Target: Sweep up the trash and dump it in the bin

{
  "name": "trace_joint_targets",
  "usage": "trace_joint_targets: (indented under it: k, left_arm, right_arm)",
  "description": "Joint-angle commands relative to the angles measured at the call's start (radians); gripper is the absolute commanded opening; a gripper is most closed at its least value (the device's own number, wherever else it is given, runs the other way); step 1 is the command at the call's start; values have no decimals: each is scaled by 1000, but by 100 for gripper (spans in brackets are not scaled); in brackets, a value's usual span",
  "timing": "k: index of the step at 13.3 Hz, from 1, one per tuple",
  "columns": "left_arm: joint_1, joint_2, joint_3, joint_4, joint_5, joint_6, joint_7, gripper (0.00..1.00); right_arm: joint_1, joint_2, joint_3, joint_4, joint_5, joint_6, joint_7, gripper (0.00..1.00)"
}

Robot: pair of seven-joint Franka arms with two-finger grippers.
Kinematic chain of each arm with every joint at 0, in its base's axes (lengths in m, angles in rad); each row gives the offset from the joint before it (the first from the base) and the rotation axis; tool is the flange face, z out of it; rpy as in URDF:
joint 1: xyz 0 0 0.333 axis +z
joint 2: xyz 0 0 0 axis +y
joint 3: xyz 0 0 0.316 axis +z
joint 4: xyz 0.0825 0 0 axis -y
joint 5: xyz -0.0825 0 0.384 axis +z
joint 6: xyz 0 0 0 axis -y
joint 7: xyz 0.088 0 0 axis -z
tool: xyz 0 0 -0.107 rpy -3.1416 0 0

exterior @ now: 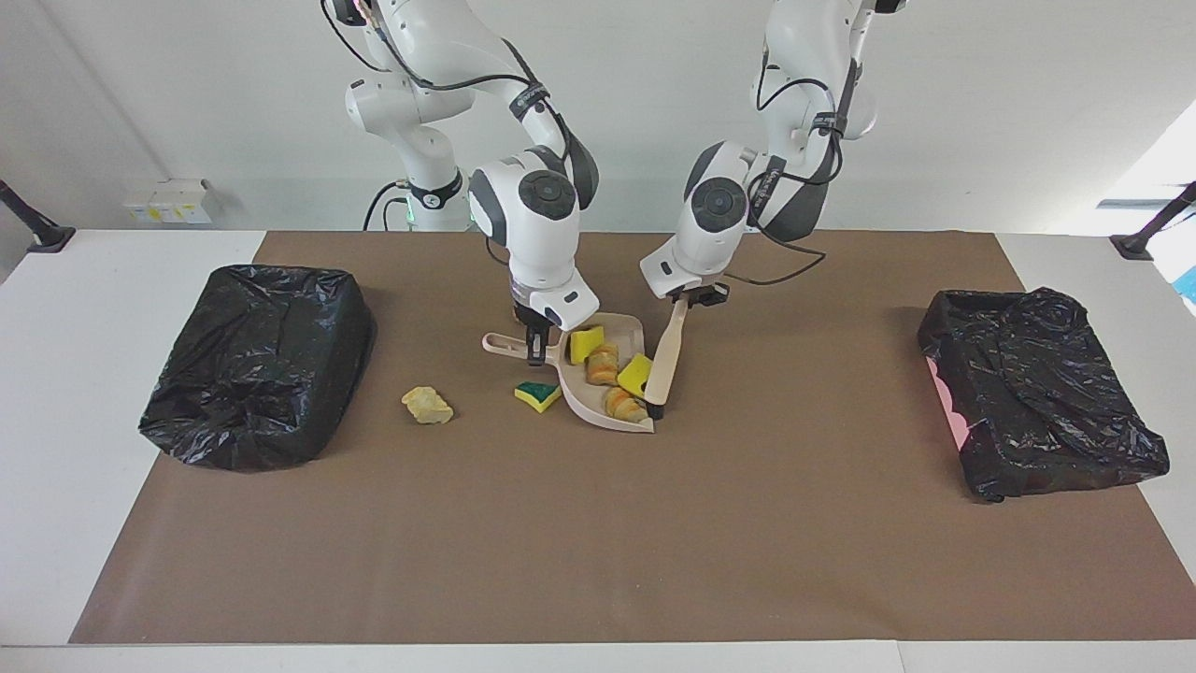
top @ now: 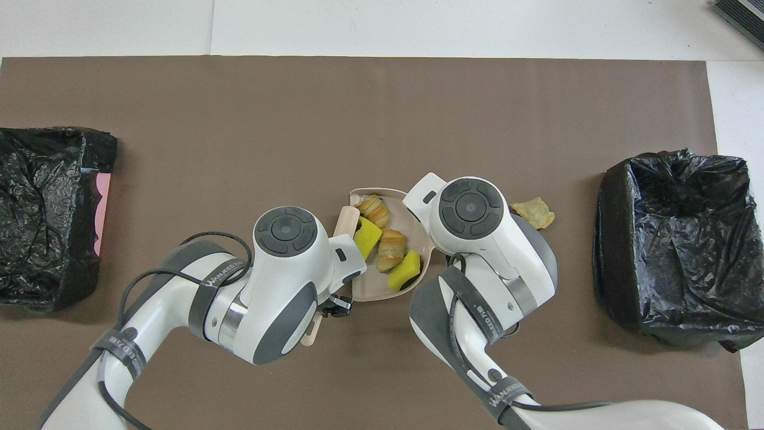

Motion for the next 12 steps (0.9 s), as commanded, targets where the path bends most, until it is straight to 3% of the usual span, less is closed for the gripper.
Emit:
trace_joint_targets:
  k: [1,9,12]
  left_arm:
    - [-9,-37,24,-39,-23,29,-84,0]
    - [-3,-34,30,-27,56,-5,-434,0]
    - [-4,-38,29,-37,56,9,-446,0]
  right_arm:
    - [-4,-3,4,-5,-19,-14,40,0]
    - [-8,-3,4,1,-18,-17,38,0]
    - [-22,-13,2,30,-4,-56,35,0]
